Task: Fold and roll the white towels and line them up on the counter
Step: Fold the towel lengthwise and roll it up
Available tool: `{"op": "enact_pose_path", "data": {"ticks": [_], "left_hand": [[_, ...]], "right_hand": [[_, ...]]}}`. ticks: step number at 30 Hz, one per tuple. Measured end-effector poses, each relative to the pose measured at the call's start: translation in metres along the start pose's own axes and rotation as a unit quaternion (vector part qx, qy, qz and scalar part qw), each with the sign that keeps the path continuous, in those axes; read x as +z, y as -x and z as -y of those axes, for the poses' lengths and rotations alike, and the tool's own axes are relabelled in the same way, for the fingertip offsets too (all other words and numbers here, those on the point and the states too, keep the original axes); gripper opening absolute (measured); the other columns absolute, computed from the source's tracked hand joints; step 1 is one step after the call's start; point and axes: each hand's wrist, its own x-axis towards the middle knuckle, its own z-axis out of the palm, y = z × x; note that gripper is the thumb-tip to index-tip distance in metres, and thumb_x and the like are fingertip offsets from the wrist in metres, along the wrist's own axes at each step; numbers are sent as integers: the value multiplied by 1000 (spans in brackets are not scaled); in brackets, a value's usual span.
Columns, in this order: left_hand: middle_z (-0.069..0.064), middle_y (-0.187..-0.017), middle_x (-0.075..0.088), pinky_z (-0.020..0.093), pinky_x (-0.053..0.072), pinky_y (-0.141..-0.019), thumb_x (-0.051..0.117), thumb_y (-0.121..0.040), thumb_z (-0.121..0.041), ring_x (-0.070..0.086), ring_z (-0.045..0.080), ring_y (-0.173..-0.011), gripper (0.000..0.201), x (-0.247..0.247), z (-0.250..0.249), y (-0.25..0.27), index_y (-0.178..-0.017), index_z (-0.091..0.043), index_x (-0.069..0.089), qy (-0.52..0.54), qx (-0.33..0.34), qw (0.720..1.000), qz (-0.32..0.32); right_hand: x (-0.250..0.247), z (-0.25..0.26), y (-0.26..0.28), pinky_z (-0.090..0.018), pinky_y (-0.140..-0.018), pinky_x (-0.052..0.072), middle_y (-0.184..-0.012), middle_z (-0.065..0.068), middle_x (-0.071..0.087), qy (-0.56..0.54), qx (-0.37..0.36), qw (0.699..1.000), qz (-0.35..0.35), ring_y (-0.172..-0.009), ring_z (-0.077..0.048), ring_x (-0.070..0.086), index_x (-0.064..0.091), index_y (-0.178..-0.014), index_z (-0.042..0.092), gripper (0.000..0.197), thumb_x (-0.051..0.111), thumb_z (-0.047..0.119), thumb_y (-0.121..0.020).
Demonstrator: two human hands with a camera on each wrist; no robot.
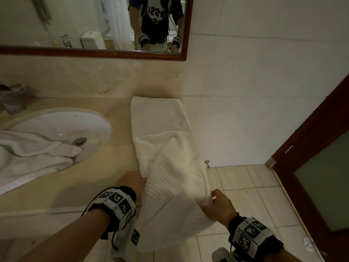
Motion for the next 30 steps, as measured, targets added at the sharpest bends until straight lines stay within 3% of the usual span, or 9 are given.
{"op": "enact_pose_path", "data": {"ticks": [5,8,12,15,19,23,26,28,30], "left_hand": [[-3,-65,47,23,36,-68,49,-94,-33,51,18,-77,39,3,2,-7,-59,-17,41,-4,-4,1000,-19],[7,-91,60,28,42,-74,51,-93,-32,56,22,-85,26,-7,8,-8,-74,-14,54,-31,-3,998,-59],[8,-89,60,28,43,-70,51,-93,-32,57,24,-81,25,-30,28,-11,-88,-10,62,-72,-41,994,-78],[9,-95,64,29,44,-73,47,-95,-33,61,26,-89,30,-28,33,-9,-91,-10,65,-95,-39,993,-52],[2,-70,56,25,38,-58,51,-88,-54,54,20,-67,45,-22,35,-9,-67,-14,51,9,-46,999,-16],[10,-121,59,23,39,-75,76,-76,-26,55,23,-101,54,-23,36,-6,-122,-7,53,142,-68,988,12],[15,-134,49,30,44,-90,78,-73,-10,49,32,-120,74,-31,48,-12,-137,-6,39,192,-70,979,1],[18,-139,44,35,45,-97,76,-75,-9,48,34,-122,84,-35,59,-12,-143,-10,28,161,-68,985,13],[16,-143,39,34,40,-100,68,-82,-9,45,32,-125,79,-33,60,-7,-146,-11,22,114,-44,992,10]], "right_hand": [[-11,-6,-5,-12,-48,30,-64,6,43,62,-46,997,-1,-57,-7,38,41,-61,16,45,81,35,-65],[-28,-12,-4,-11,-47,29,-60,8,41,92,-38,995,11,-54,-5,36,38,-55,19,44,79,28,-69],[-51,-23,-7,-9,-50,37,-69,8,53,110,-18,993,34,-62,-4,48,51,-64,22,29,78,26,-71],[-42,-23,-1,-24,-69,56,-85,-4,65,-37,2,989,141,-80,-17,63,61,-81,10,14,74,10,-75],[-26,-11,4,-37,-80,57,-100,-21,70,-240,28,960,144,-93,-31,69,63,-99,-3,38,70,30,-81],[-25,4,3,-32,-63,55,-81,-16,69,-274,6,950,147,-71,-26,68,61,-83,5,35,76,32,-67],[-34,10,6,-39,-79,56,-93,-16,70,-282,-3,933,223,-82,-30,67,66,-89,5,16,72,13,-77],[-36,1,4,-47,-90,53,-106,-19,69,-217,21,944,246,-96,-34,67,63,-106,0,29,71,9,-79],[-28,-9,2,-45,-86,56,-107,-20,69,-155,64,951,260,-96,-33,67,60,-109,-2,58,86,19,-61]]}}
